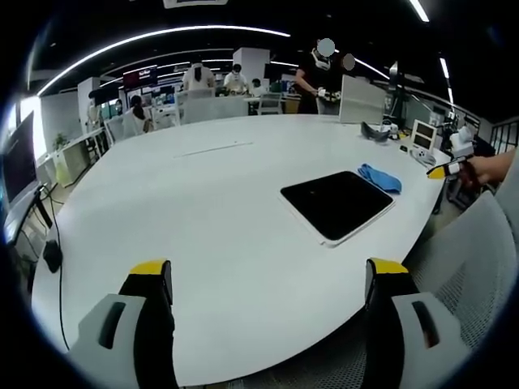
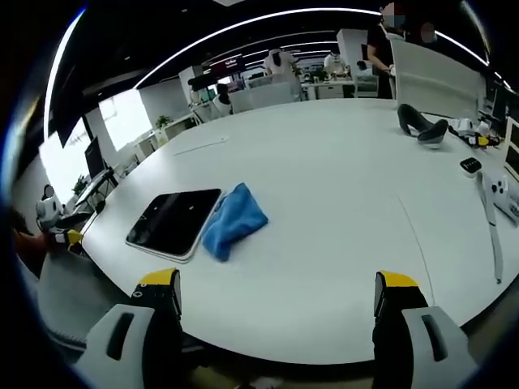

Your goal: Wipe the mirror surface with the cleaning cloth until all visible marks leave the cleaned area.

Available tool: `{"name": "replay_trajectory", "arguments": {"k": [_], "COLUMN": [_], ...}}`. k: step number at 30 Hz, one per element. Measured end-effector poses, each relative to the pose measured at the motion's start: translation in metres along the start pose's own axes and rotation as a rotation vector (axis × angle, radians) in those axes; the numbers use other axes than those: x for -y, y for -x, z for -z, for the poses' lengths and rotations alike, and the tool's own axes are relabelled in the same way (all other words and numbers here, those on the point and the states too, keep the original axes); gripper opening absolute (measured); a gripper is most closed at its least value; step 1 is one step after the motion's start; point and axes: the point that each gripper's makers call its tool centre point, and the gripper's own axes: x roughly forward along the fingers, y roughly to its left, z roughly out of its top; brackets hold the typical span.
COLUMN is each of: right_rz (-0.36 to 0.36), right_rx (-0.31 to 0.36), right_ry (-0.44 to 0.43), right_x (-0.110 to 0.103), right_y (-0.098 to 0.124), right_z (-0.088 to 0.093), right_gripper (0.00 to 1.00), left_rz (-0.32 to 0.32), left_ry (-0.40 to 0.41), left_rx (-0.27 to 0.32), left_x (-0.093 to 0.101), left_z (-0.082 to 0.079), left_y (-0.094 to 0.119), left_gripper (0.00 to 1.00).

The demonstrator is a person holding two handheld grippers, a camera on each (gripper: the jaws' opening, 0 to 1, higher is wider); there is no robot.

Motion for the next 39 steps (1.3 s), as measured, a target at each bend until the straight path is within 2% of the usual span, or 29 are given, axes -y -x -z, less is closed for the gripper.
{"name": "replay_trajectory", "arguments": {"k": [9,11,12,17,20,23,25,28,34,35,36,39], "right_rz": [0.009,0.014,0.011,0.016,0.017,0.012,-0.012,-0.023,-0.044,-0.070,-0.060,-0.057], "right_rx": [-0.005,-0.016,-0.016,0.017,0.011,-0.011,0.001,-0.012,-0.058,-0.106,-0.116,-0.134], "right_ry": [0.009,0.054,0.076,0.057,0.057,0.110,0.143,0.222,0.274,0.264,0.262,0.264], "right_x": [-0.005,-0.007,-0.010,-0.016,-0.021,-0.030,-0.041,-0.053,-0.060,-0.064,-0.062,-0.065], "right_y": [0.000,-0.001,-0.002,-0.004,-0.010,-0.019,-0.027,-0.048,-0.089,-0.095,-0.098,-0.108], "right_z": [-0.007,-0.011,-0.016,-0.045,-0.056,-0.065,-0.075,-0.082,-0.071,-0.061,-0.059,-0.054], "right_gripper": [0.98,0.98,0.98,0.98,0.98,0.96,0.95,0.91,0.73,0.63,0.56,0.42], "left_rz": [0.004,0.001,0.002,0.000,-0.001,-0.007,-0.008,-0.004,-0.006,-0.005,-0.004,0.004], "left_ry": [-0.003,0.005,0.001,0.005,0.003,0.008,0.008,0.003,0.002,-0.003,-0.008,-0.006], "left_rx": [-0.003,-0.005,-0.006,0.000,0.000,0.002,0.010,-0.001,-0.002,0.000,0.008,-0.004], "left_x": [0.001,0.000,0.000,-0.001,0.000,-0.002,-0.002,-0.001,-0.003,-0.003,-0.002,0.001], "left_z": [0.001,0.001,0.002,0.001,0.000,0.000,-0.001,0.001,0.001,0.001,0.000,0.001], "left_y": [0.000,0.000,0.000,0.000,0.000,0.000,0.000,0.000,-0.001,-0.001,-0.001,-0.002], "left_gripper": [0.97,0.98,0.98,0.98,0.98,0.98,0.98,0.96,0.95,0.95,0.96,0.96]}}
